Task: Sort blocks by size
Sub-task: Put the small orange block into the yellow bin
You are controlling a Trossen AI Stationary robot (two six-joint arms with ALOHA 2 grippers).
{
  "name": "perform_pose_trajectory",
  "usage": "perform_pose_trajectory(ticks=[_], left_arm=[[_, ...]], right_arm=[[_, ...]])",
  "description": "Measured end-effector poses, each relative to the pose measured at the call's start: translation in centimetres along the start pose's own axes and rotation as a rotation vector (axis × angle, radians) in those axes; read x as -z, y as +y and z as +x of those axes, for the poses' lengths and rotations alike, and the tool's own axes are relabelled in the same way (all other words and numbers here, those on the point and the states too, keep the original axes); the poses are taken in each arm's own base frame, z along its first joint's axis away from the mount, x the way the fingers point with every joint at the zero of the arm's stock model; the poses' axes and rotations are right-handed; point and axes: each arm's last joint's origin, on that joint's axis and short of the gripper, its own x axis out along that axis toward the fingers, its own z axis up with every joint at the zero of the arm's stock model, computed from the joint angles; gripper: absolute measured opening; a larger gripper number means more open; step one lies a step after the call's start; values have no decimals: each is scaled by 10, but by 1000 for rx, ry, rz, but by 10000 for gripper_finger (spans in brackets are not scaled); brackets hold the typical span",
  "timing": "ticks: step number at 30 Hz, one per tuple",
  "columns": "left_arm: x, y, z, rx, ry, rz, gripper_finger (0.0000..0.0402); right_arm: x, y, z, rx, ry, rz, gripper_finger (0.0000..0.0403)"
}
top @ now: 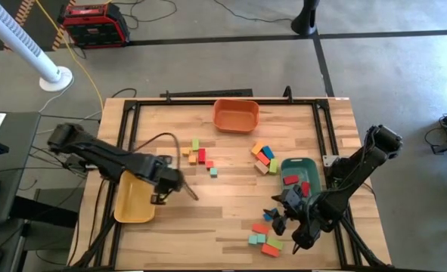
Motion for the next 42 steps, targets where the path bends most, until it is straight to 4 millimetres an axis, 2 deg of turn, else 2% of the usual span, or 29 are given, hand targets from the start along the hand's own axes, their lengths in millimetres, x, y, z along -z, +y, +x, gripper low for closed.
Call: perform_pose_trajectory(ticks=[5,8,12,17,23,30,36,39,42], left_arm=[[40,-12,-35,-44,-12,-127,131],[62,-17,-48,-58,-11,-204,131],[83,-23,-42,-71,28,-263,132],[98,-27,-21,-70,142,-310,132],[94,-32,-17,-27,125,-330,143],[93,-32,-17,-27,117,-336,201],[88,-31,-26,-37,75,-342,243],[80,-27,-35,-58,1,-362,253],[62,-27,-48,-39,-166,-336,256]], right_arm=[[0,1,0,-11,-2,13,317],[-1,3,0,-20,-4,23,317],[-1,3,0,-23,-4,27,317],[-1,3,0,-24,-4,26,317],[-1,3,0,-25,-5,9,317],[-1,4,0,-28,-6,-18,317],[-1,4,0,-32,-7,-41,317],[-1,5,0,-38,-9,-54,317],[-1,5,0,-39,-10,-61,317]])
